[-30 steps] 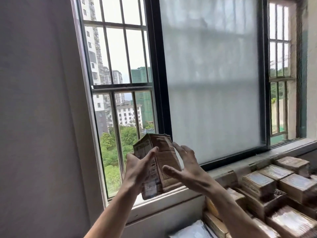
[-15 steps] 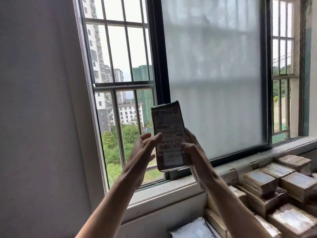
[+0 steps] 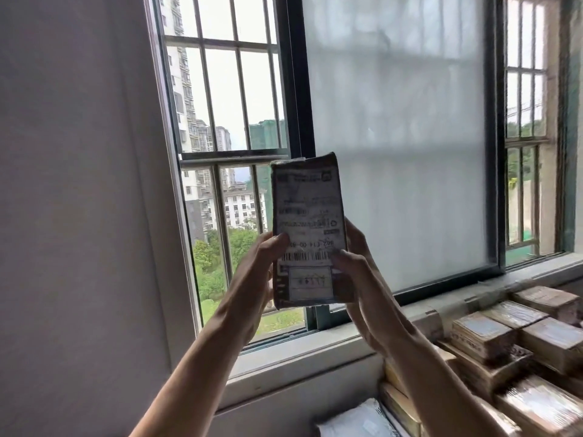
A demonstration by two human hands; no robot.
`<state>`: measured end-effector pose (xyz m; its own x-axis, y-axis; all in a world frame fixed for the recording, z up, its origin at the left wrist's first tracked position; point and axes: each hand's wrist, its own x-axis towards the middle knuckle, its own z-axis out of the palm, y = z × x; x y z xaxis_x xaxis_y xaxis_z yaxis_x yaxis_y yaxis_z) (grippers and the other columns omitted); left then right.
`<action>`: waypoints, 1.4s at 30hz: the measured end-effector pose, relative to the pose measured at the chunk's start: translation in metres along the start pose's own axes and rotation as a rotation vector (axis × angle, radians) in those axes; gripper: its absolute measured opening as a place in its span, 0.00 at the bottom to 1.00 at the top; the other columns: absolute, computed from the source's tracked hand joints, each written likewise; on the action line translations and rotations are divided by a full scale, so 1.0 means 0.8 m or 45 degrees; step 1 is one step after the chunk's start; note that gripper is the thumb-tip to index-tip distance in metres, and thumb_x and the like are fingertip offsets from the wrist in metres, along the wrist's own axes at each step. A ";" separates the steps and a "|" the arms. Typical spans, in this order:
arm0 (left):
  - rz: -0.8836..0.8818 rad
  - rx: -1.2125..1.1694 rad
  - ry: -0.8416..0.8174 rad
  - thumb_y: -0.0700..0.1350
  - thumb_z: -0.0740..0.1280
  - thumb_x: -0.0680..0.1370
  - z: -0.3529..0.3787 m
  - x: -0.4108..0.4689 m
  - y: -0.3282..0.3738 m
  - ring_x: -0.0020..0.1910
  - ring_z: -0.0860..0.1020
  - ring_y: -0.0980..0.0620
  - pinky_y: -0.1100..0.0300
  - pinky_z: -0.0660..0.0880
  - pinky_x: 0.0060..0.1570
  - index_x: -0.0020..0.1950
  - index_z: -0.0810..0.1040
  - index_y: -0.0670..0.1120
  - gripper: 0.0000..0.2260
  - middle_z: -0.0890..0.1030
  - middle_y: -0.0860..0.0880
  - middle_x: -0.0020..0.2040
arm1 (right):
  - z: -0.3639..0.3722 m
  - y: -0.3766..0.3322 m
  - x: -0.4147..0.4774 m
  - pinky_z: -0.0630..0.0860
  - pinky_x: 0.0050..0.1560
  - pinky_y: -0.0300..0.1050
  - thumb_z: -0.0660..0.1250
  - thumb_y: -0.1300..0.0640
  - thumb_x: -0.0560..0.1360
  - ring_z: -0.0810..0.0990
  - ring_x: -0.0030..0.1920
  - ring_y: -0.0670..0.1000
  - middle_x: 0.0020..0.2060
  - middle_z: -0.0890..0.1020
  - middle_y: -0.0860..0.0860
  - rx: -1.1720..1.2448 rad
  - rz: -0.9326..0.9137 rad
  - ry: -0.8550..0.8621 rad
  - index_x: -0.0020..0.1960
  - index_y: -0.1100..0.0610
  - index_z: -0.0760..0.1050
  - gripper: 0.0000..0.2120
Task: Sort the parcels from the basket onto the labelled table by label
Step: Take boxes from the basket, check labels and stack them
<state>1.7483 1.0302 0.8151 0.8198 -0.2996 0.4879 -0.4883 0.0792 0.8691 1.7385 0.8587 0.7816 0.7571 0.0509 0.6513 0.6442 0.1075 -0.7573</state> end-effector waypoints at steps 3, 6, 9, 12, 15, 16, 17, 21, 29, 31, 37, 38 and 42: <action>0.024 0.286 0.032 0.70 0.68 0.64 -0.018 0.007 -0.005 0.55 0.83 0.62 0.52 0.81 0.58 0.70 0.77 0.52 0.38 0.85 0.53 0.58 | -0.008 -0.009 -0.005 0.65 0.74 0.57 0.71 0.22 0.59 0.64 0.77 0.49 0.81 0.54 0.44 -0.368 0.084 0.015 0.74 0.26 0.48 0.51; 0.153 0.985 0.070 0.70 0.73 0.60 -0.047 0.012 -0.012 0.58 0.79 0.62 0.64 0.78 0.54 0.73 0.73 0.52 0.44 0.76 0.55 0.63 | -0.023 -0.019 -0.012 0.61 0.76 0.56 0.74 0.29 0.64 0.55 0.79 0.46 0.79 0.46 0.38 -0.906 -0.241 0.112 0.78 0.29 0.38 0.57; 0.263 1.681 -0.162 0.75 0.69 0.59 -0.061 0.013 -0.016 0.70 0.71 0.51 0.46 0.69 0.71 0.79 0.66 0.59 0.49 0.66 0.54 0.77 | -0.027 -0.035 -0.009 0.49 0.81 0.62 0.78 0.32 0.64 0.37 0.82 0.50 0.81 0.35 0.46 -1.521 -0.375 -0.236 0.79 0.34 0.30 0.65; 0.357 1.794 -0.502 0.75 0.68 0.61 -0.049 0.008 -0.008 0.70 0.68 0.52 0.49 0.64 0.71 0.78 0.61 0.63 0.47 0.63 0.56 0.77 | -0.017 -0.037 -0.005 0.29 0.78 0.62 0.78 0.31 0.64 0.23 0.78 0.53 0.79 0.26 0.48 -1.743 -0.175 -0.654 0.74 0.34 0.20 0.70; 0.516 1.936 -0.570 0.75 0.68 0.60 -0.032 -0.004 0.001 0.61 0.68 0.56 0.51 0.65 0.67 0.74 0.64 0.58 0.46 0.66 0.57 0.66 | -0.015 -0.030 -0.009 0.29 0.78 0.62 0.80 0.36 0.65 0.31 0.81 0.54 0.83 0.36 0.50 -1.579 -0.045 -0.773 0.74 0.34 0.19 0.70; 0.515 1.915 -0.572 0.75 0.70 0.60 -0.030 -0.007 0.002 0.58 0.68 0.56 0.51 0.66 0.67 0.72 0.65 0.56 0.45 0.65 0.58 0.63 | -0.017 -0.030 -0.012 0.32 0.80 0.61 0.81 0.38 0.66 0.37 0.83 0.54 0.84 0.43 0.49 -1.504 -0.040 -0.770 0.75 0.34 0.21 0.70; 0.494 1.855 -0.575 0.73 0.72 0.61 -0.030 -0.010 0.001 0.58 0.67 0.55 0.52 0.67 0.66 0.70 0.65 0.55 0.43 0.63 0.59 0.62 | -0.019 -0.031 -0.014 0.37 0.81 0.59 0.81 0.39 0.66 0.46 0.82 0.53 0.82 0.50 0.48 -1.453 -0.050 -0.760 0.77 0.34 0.24 0.69; 0.482 1.738 -0.535 0.75 0.73 0.63 -0.039 -0.009 -0.004 0.71 0.63 0.55 0.54 0.59 0.77 0.79 0.59 0.55 0.51 0.60 0.57 0.75 | -0.021 -0.023 -0.019 0.57 0.73 0.50 0.78 0.33 0.65 0.62 0.68 0.52 0.70 0.63 0.49 -1.530 -0.053 -0.656 0.77 0.30 0.28 0.64; 0.252 0.875 0.246 0.80 0.68 0.60 -0.039 0.019 0.009 0.79 0.61 0.51 0.53 0.58 0.75 0.83 0.55 0.51 0.60 0.60 0.48 0.83 | -0.025 -0.043 0.005 0.83 0.50 0.47 0.76 0.44 0.67 0.86 0.55 0.48 0.61 0.84 0.52 -0.242 0.233 -0.088 0.76 0.32 0.61 0.41; 0.101 0.490 0.164 0.83 0.69 0.54 -0.023 0.016 0.017 0.80 0.61 0.48 0.45 0.58 0.78 0.83 0.53 0.55 0.65 0.59 0.47 0.83 | -0.014 -0.053 0.002 0.82 0.54 0.56 0.74 0.46 0.69 0.86 0.58 0.51 0.60 0.85 0.51 -0.077 0.243 -0.088 0.74 0.35 0.66 0.36; 0.054 0.019 0.020 0.75 0.73 0.61 0.010 0.005 0.032 0.65 0.80 0.45 0.31 0.71 0.67 0.77 0.65 0.54 0.49 0.82 0.47 0.66 | 0.002 -0.064 -0.018 0.84 0.54 0.56 0.70 0.50 0.72 0.84 0.62 0.56 0.61 0.85 0.52 0.216 0.186 -0.077 0.71 0.44 0.73 0.28; 0.092 0.035 0.041 0.72 0.73 0.63 0.012 0.004 0.034 0.64 0.81 0.47 0.33 0.72 0.66 0.77 0.65 0.54 0.47 0.82 0.48 0.66 | 0.001 -0.067 -0.020 0.84 0.53 0.56 0.70 0.50 0.71 0.84 0.61 0.56 0.61 0.85 0.52 0.218 0.163 -0.076 0.72 0.44 0.72 0.29; 0.168 0.062 0.081 0.67 0.72 0.63 0.018 0.001 0.040 0.61 0.83 0.50 0.41 0.78 0.63 0.76 0.65 0.55 0.44 0.80 0.47 0.67 | -0.006 -0.075 -0.027 0.85 0.46 0.50 0.69 0.52 0.71 0.86 0.57 0.55 0.58 0.86 0.53 0.225 0.111 -0.095 0.72 0.45 0.71 0.29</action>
<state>1.7291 1.0191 0.8421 0.7640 -0.2289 0.6032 -0.6057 0.0674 0.7928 1.6843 0.8466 0.8127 0.7947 0.1406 0.5905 0.5427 0.2712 -0.7949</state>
